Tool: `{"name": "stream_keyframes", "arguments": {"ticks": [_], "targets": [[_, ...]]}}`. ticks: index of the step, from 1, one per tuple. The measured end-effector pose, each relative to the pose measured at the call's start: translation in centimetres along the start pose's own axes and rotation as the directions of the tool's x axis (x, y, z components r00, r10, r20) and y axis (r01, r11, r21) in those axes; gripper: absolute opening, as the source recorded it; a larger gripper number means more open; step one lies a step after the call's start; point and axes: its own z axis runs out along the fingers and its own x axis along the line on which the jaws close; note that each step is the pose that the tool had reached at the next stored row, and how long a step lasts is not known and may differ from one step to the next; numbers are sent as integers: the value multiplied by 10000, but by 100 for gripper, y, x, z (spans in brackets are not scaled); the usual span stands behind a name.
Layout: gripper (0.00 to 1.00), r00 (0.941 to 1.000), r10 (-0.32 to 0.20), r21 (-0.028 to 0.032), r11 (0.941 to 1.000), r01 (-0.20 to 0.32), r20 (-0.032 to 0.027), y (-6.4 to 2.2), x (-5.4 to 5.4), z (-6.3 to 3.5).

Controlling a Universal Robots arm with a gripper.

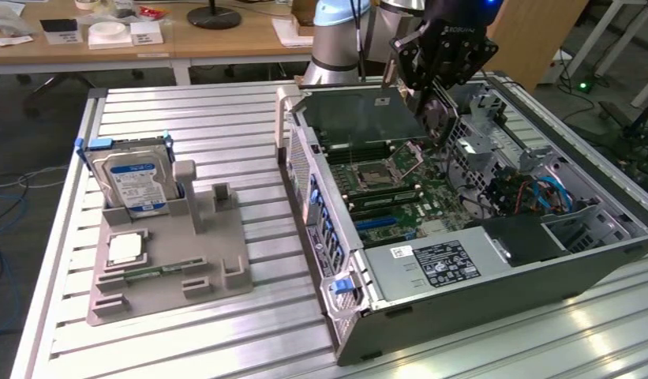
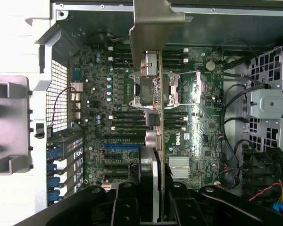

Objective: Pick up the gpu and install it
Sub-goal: 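Insert the gpu into the slot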

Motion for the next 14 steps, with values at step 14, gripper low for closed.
{"name": "stream_keyframes", "arguments": {"ticks": [14], "targets": [[28,9904,-1379,-22,9904,1379,-60,0,0,0]]}}
